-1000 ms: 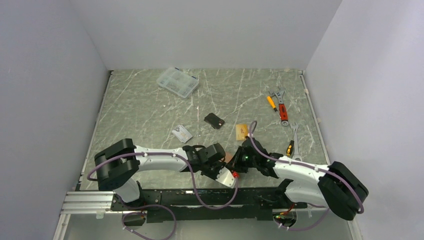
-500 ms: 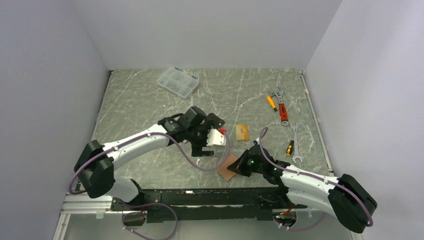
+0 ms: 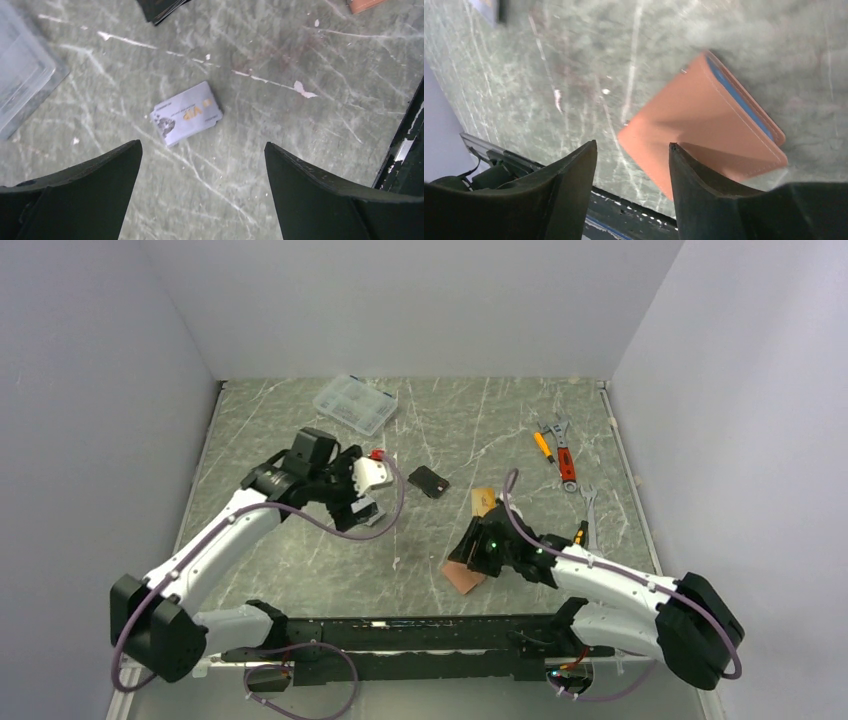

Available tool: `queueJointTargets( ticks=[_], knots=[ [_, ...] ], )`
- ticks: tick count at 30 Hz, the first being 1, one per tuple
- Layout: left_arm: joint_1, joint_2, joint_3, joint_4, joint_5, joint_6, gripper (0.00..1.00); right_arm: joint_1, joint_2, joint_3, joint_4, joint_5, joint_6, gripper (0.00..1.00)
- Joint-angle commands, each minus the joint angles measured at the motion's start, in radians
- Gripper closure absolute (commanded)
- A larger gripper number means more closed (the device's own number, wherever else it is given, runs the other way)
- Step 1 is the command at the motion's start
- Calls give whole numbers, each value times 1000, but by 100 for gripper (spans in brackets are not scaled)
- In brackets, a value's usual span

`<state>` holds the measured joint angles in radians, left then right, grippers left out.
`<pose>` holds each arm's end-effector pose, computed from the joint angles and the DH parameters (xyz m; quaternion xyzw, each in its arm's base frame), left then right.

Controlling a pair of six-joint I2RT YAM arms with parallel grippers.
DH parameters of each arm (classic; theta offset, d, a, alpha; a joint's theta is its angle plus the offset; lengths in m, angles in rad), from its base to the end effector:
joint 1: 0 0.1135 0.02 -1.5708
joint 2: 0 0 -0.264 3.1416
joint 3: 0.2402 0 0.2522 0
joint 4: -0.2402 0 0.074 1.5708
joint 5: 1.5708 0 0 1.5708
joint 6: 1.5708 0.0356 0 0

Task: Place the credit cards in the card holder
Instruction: Close the card holder at the center of the board, then reset both arms

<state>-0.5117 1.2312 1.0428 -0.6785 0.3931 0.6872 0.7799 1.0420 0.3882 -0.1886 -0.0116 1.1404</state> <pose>0.2140 -0.1358 0.2940 0.5750 0.7221 -0.1530 0.3529 0.1353 0.1344 0.1583 0.1655 0.9196 0.2949 0.1998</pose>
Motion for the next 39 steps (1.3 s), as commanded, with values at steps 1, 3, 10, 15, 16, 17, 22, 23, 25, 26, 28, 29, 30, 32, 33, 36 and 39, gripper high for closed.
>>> queueJointTargets(
  ticks=[1, 3, 10, 15, 16, 17, 22, 23, 25, 26, 28, 29, 30, 32, 33, 36, 39],
  knots=[
    [88, -110, -8, -49, -8, -13, 1, -4, 61, 243, -165, 33, -211, 39],
    [136, -124, 19, -64, -34, -37, 1, -4, 110, 377, -181, -22, -284, 29],
    [234, -134, 24, -101, -207, -88, 1, -19, 263, 778, -233, -120, -533, 0],
    [469, -216, -60, 47, 10, -212, 1, -158, 339, 876, -270, -142, -648, 0],
    [498, -224, -89, 97, 21, -242, 1, -191, 340, 868, -262, -126, -665, 0],
    [507, -223, -115, 138, 26, -275, 1, -226, 339, 856, -257, -93, -675, 0],
    [636, -241, -343, 479, 183, -420, 1, -418, 297, 639, -80, 193, -755, 0],
    [650, -254, -404, 577, 195, -438, 1, -430, 279, 559, 39, 262, -809, 0],
    [655, -255, -531, 790, 186, -467, 1, -433, 256, 417, 223, 429, -925, 0],
    [659, -241, -583, 895, 186, -483, 1, -436, 255, 358, 293, 507, -966, 0],
    [666, -180, -655, 1058, 195, -515, 1, -460, 266, 278, 392, 600, -988, 0],
    [667, -137, -661, 1093, 212, -519, 0, -483, 271, 239, 439, 627, -991, 0],
    [667, -92, -657, 1114, 220, -531, 1, -503, 272, 202, 498, 652, -1001, 1],
    [672, -21, -627, 1111, 243, -579, 1, -550, 259, 128, 629, 649, -1008, 2],
    [673, 3, -615, 1099, 253, -585, 0, -571, 250, 94, 698, 630, -1004, 2],
    [673, 27, -597, 1096, 212, -565, 0, -624, 243, 27, 821, 591, -987, 1],
    [677, 17, -635, 1206, 193, -562, 1, -643, 279, -3, 903, 602, -1017, 1]
  ],
)
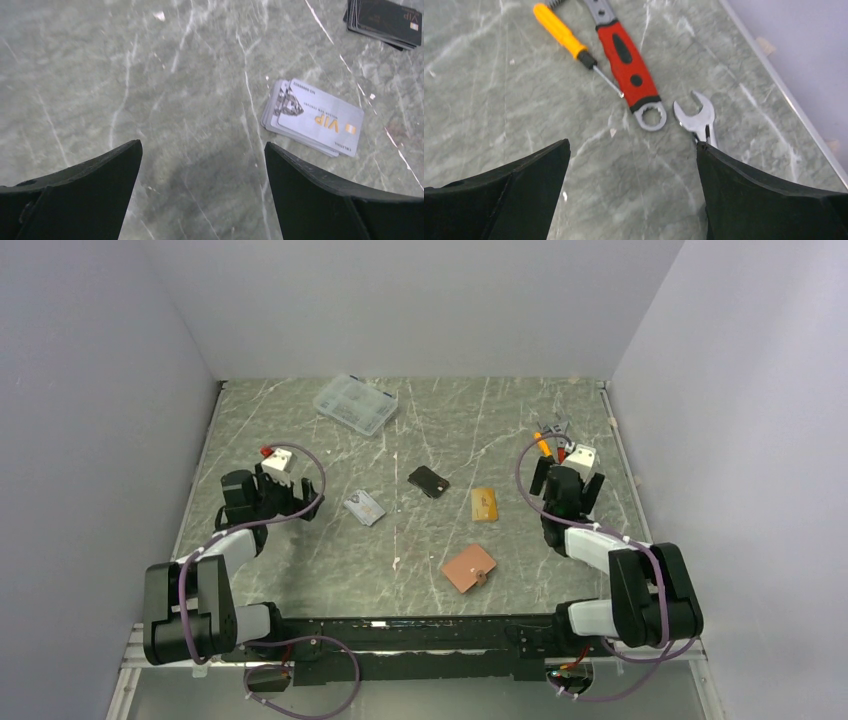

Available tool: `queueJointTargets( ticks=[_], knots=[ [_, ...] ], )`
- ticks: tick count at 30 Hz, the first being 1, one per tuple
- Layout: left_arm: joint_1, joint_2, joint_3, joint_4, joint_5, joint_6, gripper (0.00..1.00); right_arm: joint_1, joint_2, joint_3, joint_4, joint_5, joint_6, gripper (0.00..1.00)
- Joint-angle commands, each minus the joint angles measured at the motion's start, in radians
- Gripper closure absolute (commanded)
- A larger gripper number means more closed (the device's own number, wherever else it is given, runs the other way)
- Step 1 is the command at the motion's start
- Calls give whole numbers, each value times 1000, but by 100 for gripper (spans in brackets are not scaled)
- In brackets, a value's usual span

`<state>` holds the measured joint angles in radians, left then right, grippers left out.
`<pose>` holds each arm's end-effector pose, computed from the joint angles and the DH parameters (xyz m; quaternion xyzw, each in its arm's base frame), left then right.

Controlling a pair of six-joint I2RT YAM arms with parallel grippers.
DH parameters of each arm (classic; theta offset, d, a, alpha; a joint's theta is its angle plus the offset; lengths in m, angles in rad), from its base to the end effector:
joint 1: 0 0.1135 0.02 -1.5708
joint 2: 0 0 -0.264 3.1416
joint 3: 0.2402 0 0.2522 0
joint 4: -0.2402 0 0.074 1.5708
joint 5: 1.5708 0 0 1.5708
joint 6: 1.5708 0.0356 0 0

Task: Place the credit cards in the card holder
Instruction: Reset both arms

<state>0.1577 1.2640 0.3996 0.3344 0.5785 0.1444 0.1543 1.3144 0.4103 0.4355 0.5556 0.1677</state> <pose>0.2346 0.0176 0.1653 0.1363 0.8325 -0.1729 0.5084 0.2447 0.0191 0.1664 0.1491 0.8183 -0.1499 0.5345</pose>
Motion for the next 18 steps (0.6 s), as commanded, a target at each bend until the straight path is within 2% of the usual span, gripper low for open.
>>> queueJointTargets(
  ticks=[1, 7, 10, 12, 15, 16, 17, 18],
  knots=[
    [8, -16, 0, 225, 4, -15, 1, -22, 17, -36, 308, 30, -50, 1],
    [14, 17, -8, 341, -74, 4, 1, -28, 63, -125, 539, 0, -99, 1],
    [24, 53, -119, 618, -85, -29, 1, -36, 109, -141, 611, -6, -94, 1],
    [24, 26, -133, 596, -107, -12, 1, -38, 119, -140, 611, -33, -103, 1],
    [21, 51, -142, 654, -135, -37, 1, -56, 123, -161, 636, -91, -105, 0],
    [7, 41, -152, 640, -164, -24, 1, -58, 137, -197, 706, -108, -106, 0],
    [-18, 58, -180, 697, -214, -8, 1, -57, 186, -234, 870, -100, -149, 0],
    [-27, 108, -202, 824, -224, -29, 1, -37, 190, -225, 859, -73, -156, 0]
  ],
)
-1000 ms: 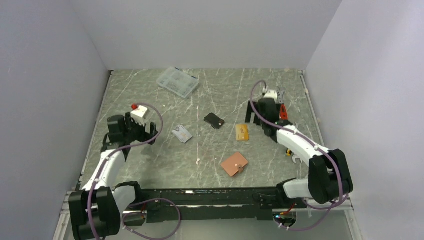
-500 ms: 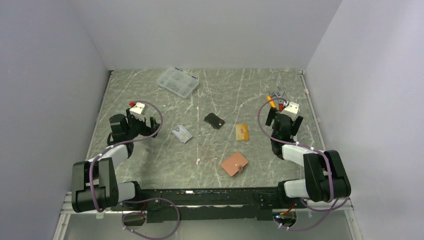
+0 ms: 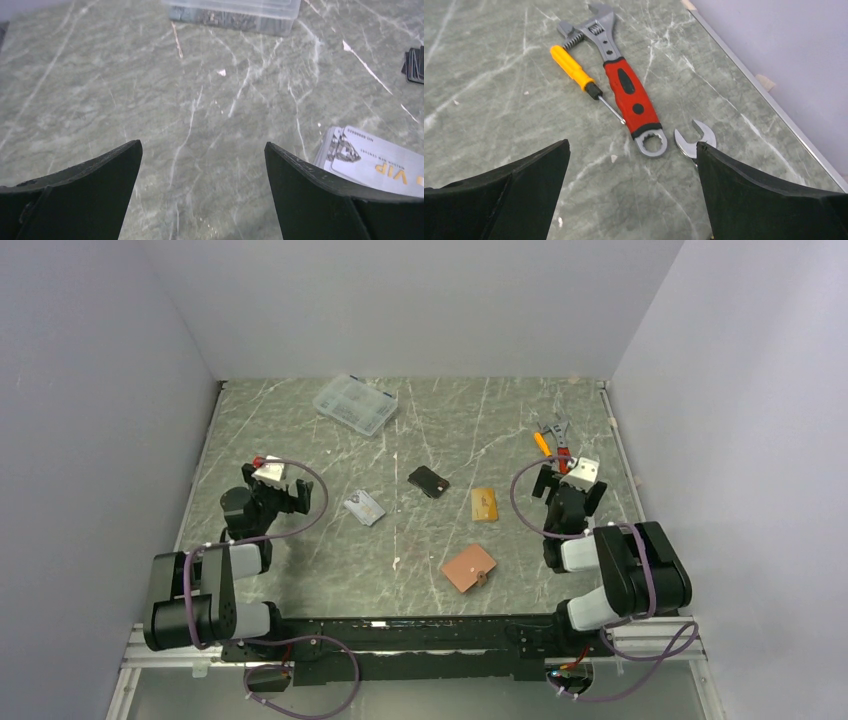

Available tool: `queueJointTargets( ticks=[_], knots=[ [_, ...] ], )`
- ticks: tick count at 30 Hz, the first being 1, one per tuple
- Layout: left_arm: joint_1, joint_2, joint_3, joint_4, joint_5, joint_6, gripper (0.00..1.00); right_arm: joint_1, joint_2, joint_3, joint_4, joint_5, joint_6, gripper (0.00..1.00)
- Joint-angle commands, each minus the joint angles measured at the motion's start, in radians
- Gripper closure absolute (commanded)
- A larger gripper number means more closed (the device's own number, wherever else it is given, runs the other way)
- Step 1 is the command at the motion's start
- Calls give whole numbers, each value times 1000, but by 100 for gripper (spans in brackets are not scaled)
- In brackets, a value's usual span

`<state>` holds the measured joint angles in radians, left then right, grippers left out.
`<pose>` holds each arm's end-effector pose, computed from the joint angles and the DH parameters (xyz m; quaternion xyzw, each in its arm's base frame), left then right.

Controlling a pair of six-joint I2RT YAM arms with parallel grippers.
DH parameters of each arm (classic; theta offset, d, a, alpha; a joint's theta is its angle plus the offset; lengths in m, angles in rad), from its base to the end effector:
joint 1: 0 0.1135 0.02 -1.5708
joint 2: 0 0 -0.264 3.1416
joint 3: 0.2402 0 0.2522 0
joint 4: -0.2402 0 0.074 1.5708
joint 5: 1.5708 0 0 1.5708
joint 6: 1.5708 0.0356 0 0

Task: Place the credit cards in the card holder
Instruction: Reset both arms

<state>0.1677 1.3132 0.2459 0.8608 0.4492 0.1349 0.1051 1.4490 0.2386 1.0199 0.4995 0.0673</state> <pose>0.2267 0.0227 0.1614 0.1280 0.7589 -0.0783 0.6337 0.2343 0.0076 0.1476 0.1432 0.7501 -0.1368 0.6310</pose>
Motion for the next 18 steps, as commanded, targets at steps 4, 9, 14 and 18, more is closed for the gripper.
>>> queueJointTargets(
  ticks=[4, 9, 14, 18],
  knots=[
    [-55, 38, -39, 242, -140, -11, 1, -45, 32, 11, 90, -108, 5, 0],
    [-56, 22, -29, 193, -168, -19, 1, -62, 25, 5, 93, -129, 13, 0],
    [-56, 33, -28, 212, -171, -20, 1, -63, 27, 4, 97, -127, 11, 0],
    [-59, 25, -23, 187, -179, -13, 1, -64, 26, 4, 97, -128, 10, 0]
  ],
)
